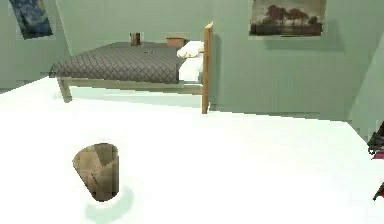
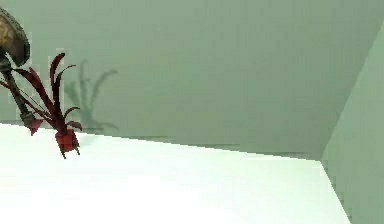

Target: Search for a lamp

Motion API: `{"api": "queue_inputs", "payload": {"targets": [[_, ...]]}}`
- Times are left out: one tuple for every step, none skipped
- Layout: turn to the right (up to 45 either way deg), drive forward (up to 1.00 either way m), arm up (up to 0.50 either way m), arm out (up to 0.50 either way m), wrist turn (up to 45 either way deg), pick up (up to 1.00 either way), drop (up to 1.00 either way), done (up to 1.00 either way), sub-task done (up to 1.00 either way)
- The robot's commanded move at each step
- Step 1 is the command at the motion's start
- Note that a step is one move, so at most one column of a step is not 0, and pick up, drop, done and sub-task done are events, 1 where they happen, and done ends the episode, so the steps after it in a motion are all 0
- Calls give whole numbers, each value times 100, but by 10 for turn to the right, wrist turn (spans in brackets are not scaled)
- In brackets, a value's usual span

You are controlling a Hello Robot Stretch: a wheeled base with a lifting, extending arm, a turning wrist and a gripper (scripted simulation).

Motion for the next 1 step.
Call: {"api": "queue_inputs", "payload": {"targets": [[0, 100, 0, 0, 0, 0, 0, 0, 0]]}}
